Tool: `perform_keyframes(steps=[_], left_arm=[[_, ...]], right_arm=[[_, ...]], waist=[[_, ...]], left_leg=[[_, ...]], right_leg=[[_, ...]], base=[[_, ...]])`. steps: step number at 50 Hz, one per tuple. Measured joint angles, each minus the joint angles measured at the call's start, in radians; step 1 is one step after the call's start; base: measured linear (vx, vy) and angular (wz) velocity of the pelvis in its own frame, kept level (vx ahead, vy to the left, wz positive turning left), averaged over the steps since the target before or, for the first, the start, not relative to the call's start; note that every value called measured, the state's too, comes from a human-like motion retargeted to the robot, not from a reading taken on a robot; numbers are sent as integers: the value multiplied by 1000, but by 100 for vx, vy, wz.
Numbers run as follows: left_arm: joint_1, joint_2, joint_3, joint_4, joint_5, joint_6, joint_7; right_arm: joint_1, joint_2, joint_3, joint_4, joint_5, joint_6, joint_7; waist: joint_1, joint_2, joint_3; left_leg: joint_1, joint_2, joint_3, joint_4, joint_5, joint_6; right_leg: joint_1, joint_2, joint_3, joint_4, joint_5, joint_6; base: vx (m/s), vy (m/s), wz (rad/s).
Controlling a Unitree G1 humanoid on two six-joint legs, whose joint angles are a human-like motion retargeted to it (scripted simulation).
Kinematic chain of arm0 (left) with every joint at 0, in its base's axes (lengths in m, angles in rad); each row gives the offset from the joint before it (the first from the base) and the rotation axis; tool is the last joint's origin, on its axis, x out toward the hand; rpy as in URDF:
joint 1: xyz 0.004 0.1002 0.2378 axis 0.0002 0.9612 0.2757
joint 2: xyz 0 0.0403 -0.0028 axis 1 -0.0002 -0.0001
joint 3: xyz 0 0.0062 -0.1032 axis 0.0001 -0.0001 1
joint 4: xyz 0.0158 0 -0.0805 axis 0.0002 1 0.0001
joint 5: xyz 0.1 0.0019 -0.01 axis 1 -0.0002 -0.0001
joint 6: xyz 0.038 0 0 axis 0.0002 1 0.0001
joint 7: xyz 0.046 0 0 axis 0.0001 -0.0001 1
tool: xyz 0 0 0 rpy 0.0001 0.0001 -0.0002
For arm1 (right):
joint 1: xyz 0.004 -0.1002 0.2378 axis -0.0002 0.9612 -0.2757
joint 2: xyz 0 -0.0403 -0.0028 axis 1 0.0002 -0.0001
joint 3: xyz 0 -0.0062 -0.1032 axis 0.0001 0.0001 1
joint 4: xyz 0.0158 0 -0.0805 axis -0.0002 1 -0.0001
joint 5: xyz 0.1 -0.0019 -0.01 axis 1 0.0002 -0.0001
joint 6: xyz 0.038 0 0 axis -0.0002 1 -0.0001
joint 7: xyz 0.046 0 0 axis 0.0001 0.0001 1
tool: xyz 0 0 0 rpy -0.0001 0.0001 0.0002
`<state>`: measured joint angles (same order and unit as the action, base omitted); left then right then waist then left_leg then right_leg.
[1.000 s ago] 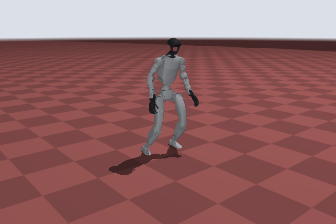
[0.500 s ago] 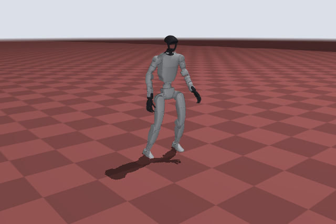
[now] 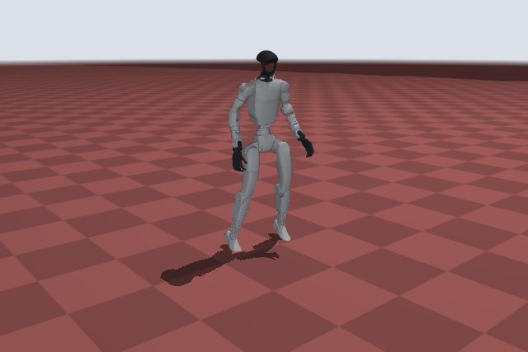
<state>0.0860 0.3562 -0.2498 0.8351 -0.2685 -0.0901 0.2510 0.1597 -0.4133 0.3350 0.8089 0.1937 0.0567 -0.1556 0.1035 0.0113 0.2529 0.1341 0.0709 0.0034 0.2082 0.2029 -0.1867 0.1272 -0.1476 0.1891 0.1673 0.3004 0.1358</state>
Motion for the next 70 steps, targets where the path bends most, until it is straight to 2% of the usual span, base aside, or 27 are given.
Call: perform_keyframes(steps=[5, 7, 10, 13, 15, 17, 21, 25, 28, 30, 33, 34, 35, 36, 37, 39, 40, 43, 45, 48, 54, 58, 60, 63, 65, 67, 70], left_arm=[[-154, 31, -3, 53, -190, 20, 73], [-163, 38, -11, 85, -217, 20, 86], [-108, 28, -39, 77, -207, -13, 104], [-16, 6, -62, 49, -105, -35, 14], [37, -4, -56, 42, -36, -42, -73], [76, -11, -48, 34, -11, -41, -106], [58, -17, -59, 64, -3, -21, -89], [1, -23, -87, 113, 2, -12, -53], [-22, -16, -82, 81, 20, -3, -42], [-40, 1, -71, 32, 17, 10, -35], [-91, 35, -46, -17, -44, 15, -12], [-98, 40, -37, -13, -71, 17, -1], [-101, 43, -27, -4, -100, 20, 11], [-100, 42, -20, 15, -137, 25, 30], [-94, 40, -15, 34, -167, 25, 48], [-55, 37, -19, 63, -173, 6, 66], [-26, 36, -23, 70, -150, -5, 59], [78, 18, 10, 53, -20, -24, -60], [132, -13, 38, 37, -10, -33, -125], [154, -46, 27, 39, -57, -22, -137], [15, -43, -75, 115, -7, 6, -95], [-72, -39, -104, 98, 28, 9, -78], [-126, -24, -103, 81, 40, 17, -58], [-236, 26, -112, 106, 22, 28, 1], [-260, 59, -118, 123, -5, 26, 41], [-240, 78, -122, 112, -39, 17, 68], [-135, 75, -126, 74, -12, -10, 40]], right_arm=[[-188, -20, 34, 106, 75, 23, -71], [-218, -19, 46, 131, 87, 4, -110], [-159, -35, 52, 21, 87, -34, -141], [-35, -63, 48, -112, 36, -50, -56], [13, -51, 42, -109, -11, -43, 15], [28, -20, 30, -59, -23, -30, 39], [-3, 34, 6, 44, -5, -8, -8], [-34, 51, 9, 108, 2, 5, -23], [-43, 34, 20, 90, -13, 6, -16], [-56, 12, 22, 56, -20, 12, -16], [-119, -27, 23, 44, 15, 9, -50], [-137, -36, 29, 53, 32, 0, -68], [-150, -45, 35, 63, 48, -11, -87], [-160, -47, 42, 67, 58, -18, -104], [-160, -48, 47, 61, 67, -26, -120], [-112, -46, 42, -2, 78, -45, -136], [-71, -48, 33, -52, 81, -54, -128], [44, -48, 2, -135, 40, -54, -5], [81, -35, -7, -131, -3, -40, 48], [91, -13, -9, -91, -10, -19, 50], [47, 21, -11, 19, 15, 7, 32], [36, 14, 3, 22, 8, 7, 46], [13, 1, 13, 20, 12, 15, 44], [-94, -8, 42, 101, 42, 18, 1], [-138, -11, 57, 145, 43, -2, -59], [-133, -14, 57, 104, 30, -22, -105], [-22, -33, 37, -41, 20, -40, -69]], waist=[[-8, -21, 129], [-23, -31, 103], [-25, -42, -23], [-14, -37, -142], [-14, -31, -186], [-24, -31, -201], [-35, -35, -149], [-21, -23, -72], [-4, -14, -30], [8, -5, 11], [12, -4, 94], [9, -4, 110], [5, -3, 121], [-2, -7, 108], [-8, -13, 85], [-9, -36, -9], [-4, -46, -62], [22, -53, -168], [25, -39, -187], [-6, -21, -182], [-34, -5, -71], [-19, 10, -30], [-12, 9, 8], [-19, -22, 82], [-31, -36, 77], [-37, -47, 12], [-20, -52, -98]], left_leg=[[-84, -4, 14, 492, -790, 211], [-202, 8, 16, 655, -812, 299], [-240, 15, 52, 478, -590, 218], [-121, 1, 8, 22, -103, 104], [-70, 21, 14, -179, 137, -4], [-59, 39, 82, -228, 156, -60], [-57, 38, 162, -195, 135, -32], [-46, 0, 43, -130, 58, -5], [-48, -29, -50, -78, 56, 14], [-41, -28, -52, 0, -72, 61], [-76, -27, -28, 297, -614, 162], [-113, -26, -28, 418, -732, 225], [-157, -23, -32, 542, -822, 300], [-209, -17, -27, 610, -823, 336], [-249, -13, -20, 641, -805, 349], [-256, -13, 3, 502, -653, 274], [-232, -16, 13, 382, -540, 220], [-117, -17, 36, -20, -51, 77], [-53, -2, 75, -177, 109, -18], [-24, 4, 116, -211, 99, -43], [-1, -3, 112, -89, 48, 11], [11, 8, 79, -81, 31, 22], [31, 4, 61, -30, -149, 63], [-52, -12, 32, 324, -636, 191], [-162, -7, 21, 540, -776, 293], [-232, 3, 36, 532, -688, 276], [-165, -1, 38, 221, -296, 162]], right_leg=[[-79, -40, -57, 501, -874, -171], [-170, -32, -69, 634, -943, -280], [-241, -35, -88, 504, -698, -210], [-124, -26, -54, 30, -137, -23], [-95, -17, -56, -129, 114, 92], [-98, -15, -98, -150, 122, 117], [-88, -10, -142, -121, 74, 90], [-57, -4, -120, -92, 28, 57], [-48, -5, -85, -79, 68, 43], [-35, -10, -70, -11, -110, -9], [-71, -24, -60, 284, -691, -80], [-111, -20, -61, 409, -826, -143], [-156, -13, -63, 540, -937, -223], [-210, -10, -71, 617, -946, -252], [-251, -9, -80, 654, -931, -256], [-257, -20, -90, 508, -757, -155], [-233, -22, -84, 377, -628, -90], [-119, -27, -61, -60, -69, 38], [-88, -28, -102, -170, 119, 108], [-72, -22, -143, -157, 93, 101], [-22, 4, -79, -43, -29, 21], [-12, 12, -29, -18, -31, 1], [2, -3, -15, 38, -201, -32], [-50, -32, -16, 352, -737, -127], [-137, -25, -27, 546, -911, -218], [-214, -22, -43, 553, -816, -200], [-148, -15, -32, 227, -380, -69]], base=[[-16, 2, 5], [-6, -1, 12], [9, 0, -9], [17, -3, -7], [10, -6, 2], [1, -6, 11], [-9, -3, 16], [-10, 2, 4], [-7, 2, -8], [-8, 2, -18], [-13, 3, -7], [-14, 2, 7], [-8, 0, 12], [0, 0, 0], [11, -3, 11], [23, -2, -7], [28, -2, -32], [24, -2, -52], [15, -1, -44], [3, 0, -7], [-1, 1, 12], [0, 2, -10], [-4, 3, -15], [-11, 1, 14], [-4, -1, 33], [13, -2, 18], [27, -3, -7]])
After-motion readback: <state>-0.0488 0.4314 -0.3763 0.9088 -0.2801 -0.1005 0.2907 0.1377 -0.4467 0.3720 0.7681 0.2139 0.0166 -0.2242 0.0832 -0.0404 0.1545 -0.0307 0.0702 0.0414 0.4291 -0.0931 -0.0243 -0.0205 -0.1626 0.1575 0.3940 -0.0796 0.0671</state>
